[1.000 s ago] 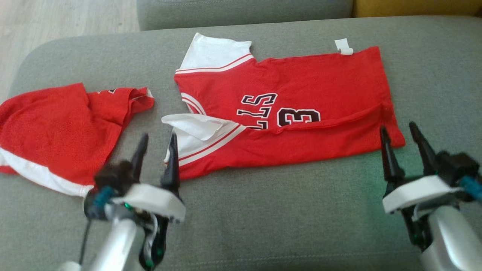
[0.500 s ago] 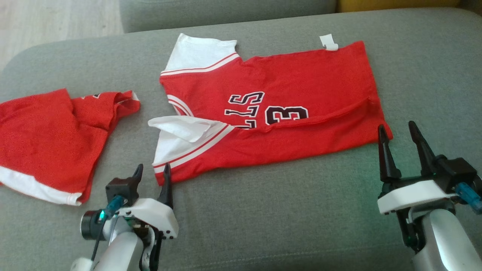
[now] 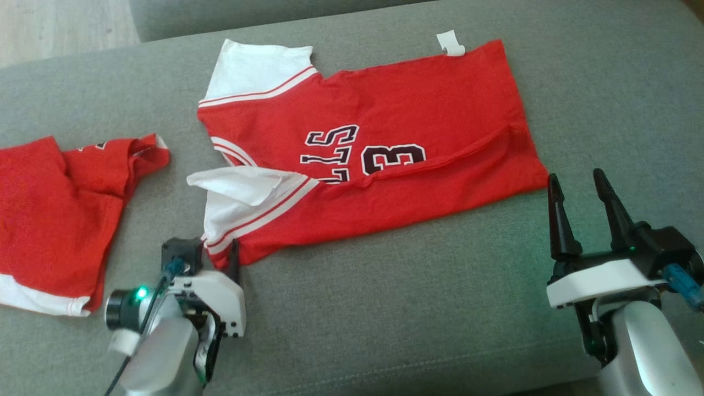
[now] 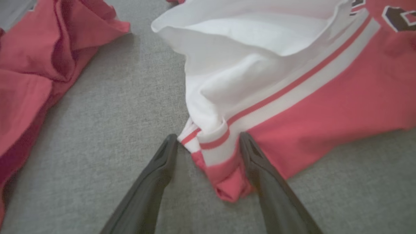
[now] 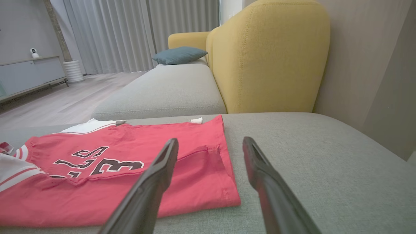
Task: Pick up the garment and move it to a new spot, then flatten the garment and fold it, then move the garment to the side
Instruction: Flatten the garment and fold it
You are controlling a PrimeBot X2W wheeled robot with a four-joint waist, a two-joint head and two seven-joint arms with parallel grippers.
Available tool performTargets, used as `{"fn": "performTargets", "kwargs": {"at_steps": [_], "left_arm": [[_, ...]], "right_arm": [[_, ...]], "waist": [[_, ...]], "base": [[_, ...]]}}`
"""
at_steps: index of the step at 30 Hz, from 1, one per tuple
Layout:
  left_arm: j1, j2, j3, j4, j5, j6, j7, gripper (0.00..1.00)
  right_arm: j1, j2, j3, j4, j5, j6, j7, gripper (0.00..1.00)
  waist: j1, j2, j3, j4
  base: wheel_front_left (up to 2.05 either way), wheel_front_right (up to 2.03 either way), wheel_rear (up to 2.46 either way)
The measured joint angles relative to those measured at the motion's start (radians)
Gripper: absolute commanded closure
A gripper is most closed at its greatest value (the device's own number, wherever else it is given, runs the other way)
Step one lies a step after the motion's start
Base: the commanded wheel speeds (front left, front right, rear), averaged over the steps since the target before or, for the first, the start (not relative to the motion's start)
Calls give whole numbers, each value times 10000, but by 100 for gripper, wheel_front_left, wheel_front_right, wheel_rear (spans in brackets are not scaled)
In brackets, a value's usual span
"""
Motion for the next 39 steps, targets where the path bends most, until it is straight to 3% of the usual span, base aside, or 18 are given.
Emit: {"fn": "performTargets", "kwargs": {"at_steps": [2, 3, 4, 6, 12, 25, 39], "left_arm": [[-292, 63, -201, 272, 201, -173, 309, 0], [-368, 82, -278, 316, 209, -230, 384, 37], [-435, 96, -324, 355, 207, -242, 384, 100], [-492, 48, -372, 383, 207, -318, 336, 100], [-467, -35, -337, 221, 196, -2, -487, 100], [-437, -31, -650, -2207, 757, 127, -765, 100], [-383, -46, -761, -2761, 813, 117, -773, 100]], "right_arm": [[-12, 15, -81, -25, -2, 0, 0, 0], [-17, 21, -109, -25, -2, 0, 0, 0], [-24, 25, -138, -25, -10, 0, 0, 0], [-26, 40, -199, -21, -105, 0, 0, 0], [-146, 132, -571, 462, -242, 0, 518, 0], [-1545, 464, -1871, 2669, 54, 0, 1912, 0], [-2933, 504, -3417, 4380, -1432, 0, 2518, 0]], "waist": [[0, 0, 55, -72], [0, 0, 66, -85], [0, 0, 70, -90], [0, 0, 65, -80], [0, 0, 20, 114], [0, 0, 249, 928], [0, 0, 788, 1260]], "base": [[0, 0, 0], [0, 0, 0], [0, 0, 0], [0, 0, 0], [0, 0, 0], [0, 0, 0], [0, 0, 0]]}}
